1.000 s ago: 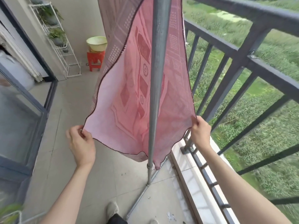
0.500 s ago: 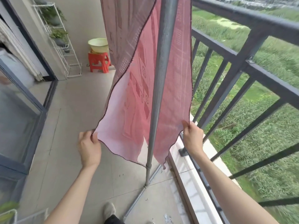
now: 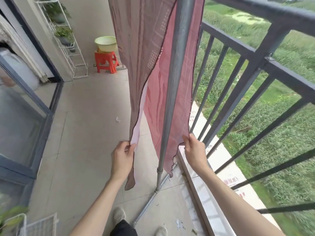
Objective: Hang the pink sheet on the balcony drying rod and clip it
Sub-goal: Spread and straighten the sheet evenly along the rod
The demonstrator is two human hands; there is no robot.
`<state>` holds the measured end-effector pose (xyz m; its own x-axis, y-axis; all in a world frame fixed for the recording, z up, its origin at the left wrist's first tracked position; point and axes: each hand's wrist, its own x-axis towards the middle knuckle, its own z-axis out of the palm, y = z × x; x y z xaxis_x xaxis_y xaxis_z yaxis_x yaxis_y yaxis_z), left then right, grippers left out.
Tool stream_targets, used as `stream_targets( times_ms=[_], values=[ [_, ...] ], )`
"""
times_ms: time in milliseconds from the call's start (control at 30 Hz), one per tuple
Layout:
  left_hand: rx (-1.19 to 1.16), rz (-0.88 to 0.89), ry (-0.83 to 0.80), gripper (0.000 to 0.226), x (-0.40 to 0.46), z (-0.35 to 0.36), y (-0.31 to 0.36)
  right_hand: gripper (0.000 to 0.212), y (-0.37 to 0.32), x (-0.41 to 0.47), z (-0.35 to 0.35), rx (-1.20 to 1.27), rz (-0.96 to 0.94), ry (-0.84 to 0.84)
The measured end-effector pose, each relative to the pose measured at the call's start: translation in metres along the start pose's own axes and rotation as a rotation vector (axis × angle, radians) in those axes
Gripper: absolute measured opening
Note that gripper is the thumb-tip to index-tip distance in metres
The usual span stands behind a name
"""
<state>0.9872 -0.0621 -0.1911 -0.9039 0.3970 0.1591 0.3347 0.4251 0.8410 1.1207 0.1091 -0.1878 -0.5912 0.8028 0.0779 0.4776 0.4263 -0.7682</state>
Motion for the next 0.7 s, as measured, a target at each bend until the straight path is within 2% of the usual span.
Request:
stream_targets(
  times_ms=[233, 367, 567, 700],
  values=[
    [-0.042, -0.023, -0.194, 0.016, -0.021, 0.025, 0.009, 0.03, -0.013, -0.018, -0.002, -0.087, -0.202, -0.019],
    [-0.032, -0.02, -0.272, 0.016, -0.027, 0.037, 0.006, 0.031, -0.021, -0.026, -0.003, -0.117, -0.359, 0.034],
    [-0.028, -0.049, -0.305, 0.011, -0.023, 0.044, 0.008, 0.018, -0.008, -0.017, 0.0, -0.122, -0.31, -0.076],
    [-0.033, -0.046, -0.353, 0.008, -0.018, 0.05, 0.017, 0.018, -0.008, -0.009, 0.012, -0.17, -0.346, -0.135]
  ],
)
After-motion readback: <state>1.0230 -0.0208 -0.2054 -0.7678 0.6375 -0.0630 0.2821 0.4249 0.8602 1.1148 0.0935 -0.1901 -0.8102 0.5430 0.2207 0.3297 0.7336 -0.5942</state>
